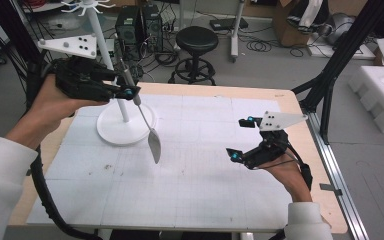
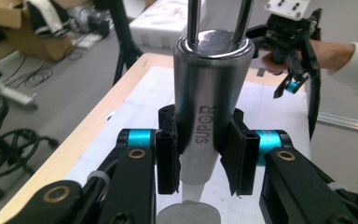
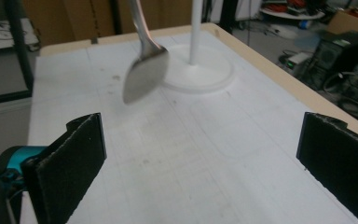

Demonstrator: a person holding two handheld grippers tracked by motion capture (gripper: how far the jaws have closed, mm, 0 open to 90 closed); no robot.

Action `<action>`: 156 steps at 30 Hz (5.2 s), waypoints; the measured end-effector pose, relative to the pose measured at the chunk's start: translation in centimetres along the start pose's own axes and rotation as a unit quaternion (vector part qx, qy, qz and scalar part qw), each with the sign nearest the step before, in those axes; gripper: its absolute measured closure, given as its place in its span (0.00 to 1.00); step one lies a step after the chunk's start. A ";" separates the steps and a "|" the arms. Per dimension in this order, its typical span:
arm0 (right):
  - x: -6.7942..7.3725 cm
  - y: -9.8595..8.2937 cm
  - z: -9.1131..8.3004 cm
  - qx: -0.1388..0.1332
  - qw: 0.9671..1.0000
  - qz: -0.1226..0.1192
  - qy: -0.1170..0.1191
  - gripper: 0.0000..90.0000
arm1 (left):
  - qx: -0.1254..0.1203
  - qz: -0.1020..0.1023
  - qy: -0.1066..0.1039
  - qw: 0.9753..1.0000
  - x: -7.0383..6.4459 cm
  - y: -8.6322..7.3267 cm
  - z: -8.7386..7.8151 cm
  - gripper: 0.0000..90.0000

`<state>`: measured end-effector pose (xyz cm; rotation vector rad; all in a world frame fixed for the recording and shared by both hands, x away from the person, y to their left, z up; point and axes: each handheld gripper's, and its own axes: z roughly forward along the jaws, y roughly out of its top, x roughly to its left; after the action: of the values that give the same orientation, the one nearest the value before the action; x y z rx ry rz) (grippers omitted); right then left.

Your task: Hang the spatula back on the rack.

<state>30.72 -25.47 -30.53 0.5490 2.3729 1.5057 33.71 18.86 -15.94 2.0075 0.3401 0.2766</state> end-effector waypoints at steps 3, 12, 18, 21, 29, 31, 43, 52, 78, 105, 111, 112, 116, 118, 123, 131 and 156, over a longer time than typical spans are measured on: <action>-0.1 -1.6 -0.4 0.014 1.000 0.008 -0.013 0.00 | 0.010 -0.011 0.019 1.000 0.5 -0.3 -1.1 0.76; 0.0 -3.9 -0.7 0.008 0.999 0.024 -0.022 0.00 | 0.012 -0.026 0.042 0.999 1.5 -0.9 -2.8 0.76; 0.2 -4.9 -0.8 0.007 0.999 0.031 -0.026 0.00 | 0.015 -0.041 0.059 0.997 2.1 -1.5 -3.9 0.76; 0.4 -5.4 -0.9 -0.006 0.999 0.037 -0.029 0.00 | 0.025 -0.043 0.072 0.996 2.4 -1.5 -4.6 0.76; 1.0 -6.6 -0.9 -0.024 0.998 0.050 -0.027 0.00 | 0.034 -0.068 0.104 0.992 3.3 -1.5 -6.0 0.76; 1.1 -6.9 -0.9 -0.032 0.998 0.051 -0.027 0.00 | 0.033 -0.073 0.111 0.991 3.6 -1.6 -6.1 0.76; 1.1 -7.3 -1.3 -0.036 0.997 0.056 -0.026 0.00 | 0.050 -0.088 0.126 0.987 6.3 -1.3 -6.2 0.76; 1.0 -7.4 -1.5 -0.040 0.997 0.058 -0.026 0.00 | 0.049 -0.094 0.134 0.985 8.2 -0.8 -6.1 0.76; 0.9 -7.5 -1.8 -0.049 0.996 0.063 -0.026 0.00 | 0.075 -0.110 0.164 0.977 10.6 0.9 -5.5 0.76; 0.7 -7.9 -1.8 -0.052 0.996 0.063 -0.020 0.00 | 0.053 -0.100 0.176 0.978 11.2 -0.1 -4.9 0.55; 0.6 -7.9 -2.0 -0.059 0.996 0.063 -0.022 0.00 | 0.010 -0.077 0.161 0.984 9.5 -1.6 -6.3 0.33; 0.6 -7.9 -2.0 -0.059 0.996 0.063 -0.022 0.00 | 0.010 -0.077 0.161 0.984 9.5 -1.6 -6.3 0.25; 0.7 -7.9 -2.1 -0.062 0.996 0.065 -0.022 0.00 | -0.004 -0.064 0.157 0.986 8.1 -3.5 -7.0 0.14; 0.8 -7.8 -2.0 -0.064 0.996 0.063 -0.022 0.00 | -0.018 -0.056 0.154 0.986 7.3 -4.5 -7.2 0.10; 1.0 -7.6 -1.9 -0.067 0.996 0.061 -0.019 0.00 | -0.053 -0.047 0.132 0.989 4.7 -7.9 -7.5 0.02; 1.1 -7.4 -2.0 -0.074 0.995 0.062 -0.027 0.00 | -0.066 -0.018 0.107 0.992 0.9 -10.9 -6.2 0.02; 1.6 -8.0 -2.0 -0.079 0.995 0.044 -0.046 0.00 | -0.127 -0.059 0.080 0.987 -4.2 -23.2 0.5 0.02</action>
<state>27.10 -29.45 -36.96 0.6771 2.1639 1.6514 27.19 26.82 -37.12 1.7119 0.4978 0.3890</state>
